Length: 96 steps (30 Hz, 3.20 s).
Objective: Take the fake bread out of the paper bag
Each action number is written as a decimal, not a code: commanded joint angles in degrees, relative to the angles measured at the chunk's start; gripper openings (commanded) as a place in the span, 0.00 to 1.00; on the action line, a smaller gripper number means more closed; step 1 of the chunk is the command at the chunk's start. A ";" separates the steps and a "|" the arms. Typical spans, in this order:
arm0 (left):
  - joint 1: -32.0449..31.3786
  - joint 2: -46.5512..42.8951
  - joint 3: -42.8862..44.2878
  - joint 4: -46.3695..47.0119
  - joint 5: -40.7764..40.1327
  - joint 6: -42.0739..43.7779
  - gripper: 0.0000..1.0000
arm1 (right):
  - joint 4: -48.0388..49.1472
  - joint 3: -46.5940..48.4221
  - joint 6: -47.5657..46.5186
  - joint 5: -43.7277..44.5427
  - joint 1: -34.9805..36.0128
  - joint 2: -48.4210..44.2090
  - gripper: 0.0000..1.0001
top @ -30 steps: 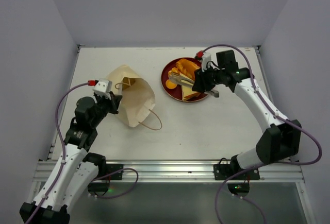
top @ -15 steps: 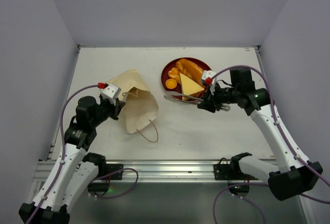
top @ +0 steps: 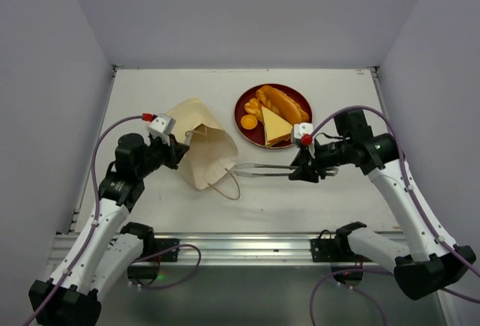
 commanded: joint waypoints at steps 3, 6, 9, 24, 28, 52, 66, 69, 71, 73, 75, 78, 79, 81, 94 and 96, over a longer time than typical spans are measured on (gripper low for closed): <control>0.40 8.02 2.30 9.67 10.02 -12.43 0.00 | 7.65 -1.47 12.62 1.32 6.30 -0.18 0.37; 0.40 10.59 2.75 8.44 10.73 -13.14 0.00 | 17.06 -4.28 20.55 5.29 8.15 2.53 0.37; 0.40 12.26 1.96 9.05 10.91 -13.58 0.00 | 26.37 -6.65 33.36 9.77 8.42 6.66 0.36; 0.49 14.47 0.46 13.88 9.42 -16.56 0.00 | 44.67 -10.97 55.18 14.27 9.47 19.25 0.35; 0.49 12.97 0.37 17.31 8.27 -20.34 0.00 | 50.82 -12.55 63.10 14.44 10.43 20.39 0.38; -0.30 5.94 -14.74 35.59 -2.18 -41.61 0.00 | 63.49 -16.25 89.75 14.79 11.58 24.70 0.48; -7.16 11.92 -7.36 27.96 -12.37 -33.01 0.12 | 53.47 -11.24 81.05 15.23 11.05 21.44 0.48; -7.16 9.29 -6.31 22.87 -13.52 -30.02 0.28 | 54.25 -13.08 81.04 15.06 11.14 21.36 0.48; -7.16 7.10 -5.52 19.01 -13.70 -27.92 0.44 | 56.01 -15.00 81.40 15.06 11.14 21.44 0.48; -7.07 5.77 -4.20 16.27 -13.61 -26.42 0.58 | 58.02 -15.98 81.92 14.79 11.14 21.53 0.48; -7.07 3.66 -3.15 11.63 -13.35 -24.49 0.67 | 59.87 -16.69 82.71 14.27 11.14 21.36 0.49; -7.07 1.38 -1.92 7.57 -12.48 -22.46 0.74 | 62.60 -17.30 84.91 13.30 11.14 21.36 0.49; -7.07 0.59 -1.56 5.73 -12.12 -21.76 0.75 | 64.44 -17.91 86.39 12.78 11.14 21.53 0.49; -7.07 0.05 -0.60 3.62 -12.29 -20.97 0.77 | 66.90 -18.79 87.89 12.42 11.23 22.49 0.49; -0.23 13.90 10.91 5.69 -25.22 -8.41 0.91 | 82.55 -23.54 98.61 11.63 11.84 27.77 0.49; 1.36 20.22 13.10 7.55 -23.99 -6.73 0.92 | 85.27 -24.33 99.50 12.59 12.28 27.95 0.49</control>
